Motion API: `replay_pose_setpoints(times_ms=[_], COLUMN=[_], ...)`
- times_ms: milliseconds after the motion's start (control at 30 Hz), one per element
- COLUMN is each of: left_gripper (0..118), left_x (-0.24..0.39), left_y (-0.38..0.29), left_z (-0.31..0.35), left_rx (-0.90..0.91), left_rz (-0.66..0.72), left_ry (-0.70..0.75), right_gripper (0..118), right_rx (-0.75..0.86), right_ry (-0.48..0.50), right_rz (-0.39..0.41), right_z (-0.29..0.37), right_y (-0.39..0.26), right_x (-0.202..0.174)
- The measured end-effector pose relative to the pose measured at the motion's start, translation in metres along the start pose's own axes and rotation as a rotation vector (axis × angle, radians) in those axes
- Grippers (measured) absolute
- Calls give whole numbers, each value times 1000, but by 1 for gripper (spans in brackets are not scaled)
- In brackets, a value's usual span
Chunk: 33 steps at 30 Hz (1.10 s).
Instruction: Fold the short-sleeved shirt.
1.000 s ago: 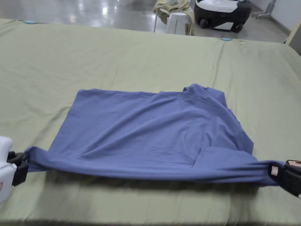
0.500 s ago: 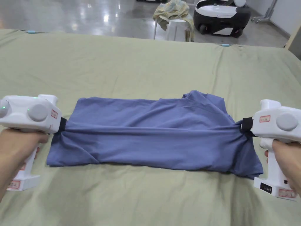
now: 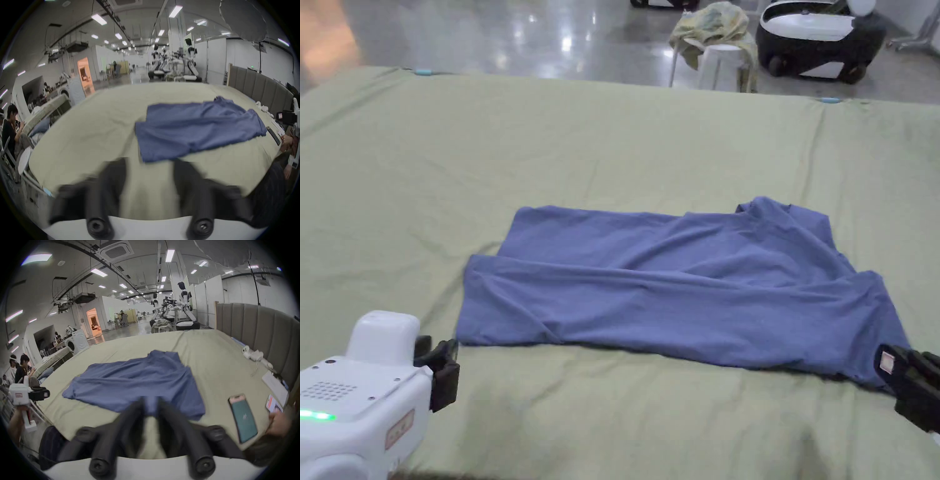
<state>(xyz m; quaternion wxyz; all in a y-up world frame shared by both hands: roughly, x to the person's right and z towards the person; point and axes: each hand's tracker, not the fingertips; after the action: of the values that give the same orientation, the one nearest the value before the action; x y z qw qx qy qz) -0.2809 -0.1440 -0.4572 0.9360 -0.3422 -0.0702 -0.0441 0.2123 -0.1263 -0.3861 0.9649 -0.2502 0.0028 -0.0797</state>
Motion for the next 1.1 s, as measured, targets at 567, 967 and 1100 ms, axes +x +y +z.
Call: replay_pose_setpoints(times_ms=[567, 967, 1100], left_gripper=[24, 9, 7], left_x=[-10, 19, 21], left_y=[46, 53, 60], left_z=[-147, -120, -118], left_rx=[-221, -159, -174], left_rz=[-86, -153, -176], left_ry=[60, 71, 57], right_gripper=[18, 53, 8], right_rx=[-143, -277, -347], right_ry=[-49, -180, -122], right_rz=[3, 0, -18], right_z=[-23, -114, -137], right_y=[-14, -3, 3], right_x=[24, 101, 98])
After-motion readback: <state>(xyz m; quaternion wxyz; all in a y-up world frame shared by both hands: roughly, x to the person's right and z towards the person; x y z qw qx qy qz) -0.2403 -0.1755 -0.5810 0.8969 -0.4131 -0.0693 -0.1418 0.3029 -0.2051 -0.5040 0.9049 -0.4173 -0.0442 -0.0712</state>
